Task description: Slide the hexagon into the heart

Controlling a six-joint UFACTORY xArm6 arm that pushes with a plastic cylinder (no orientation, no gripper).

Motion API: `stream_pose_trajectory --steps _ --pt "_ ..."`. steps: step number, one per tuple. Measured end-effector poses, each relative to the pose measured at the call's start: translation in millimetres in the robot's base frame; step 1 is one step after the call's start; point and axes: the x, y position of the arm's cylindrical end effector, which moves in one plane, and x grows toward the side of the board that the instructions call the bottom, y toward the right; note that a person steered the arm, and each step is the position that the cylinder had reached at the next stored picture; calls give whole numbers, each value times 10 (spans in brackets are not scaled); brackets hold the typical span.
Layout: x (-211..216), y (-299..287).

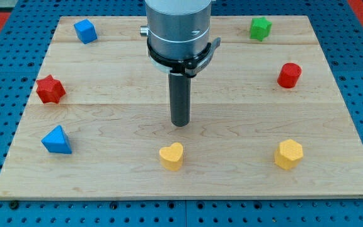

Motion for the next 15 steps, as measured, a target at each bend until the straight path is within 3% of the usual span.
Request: stream_pose_trajectory --steps 6,8,14,15 --pt "-18 16" --pt "-581 17" --pt "-687 30" --pt "-595 692"
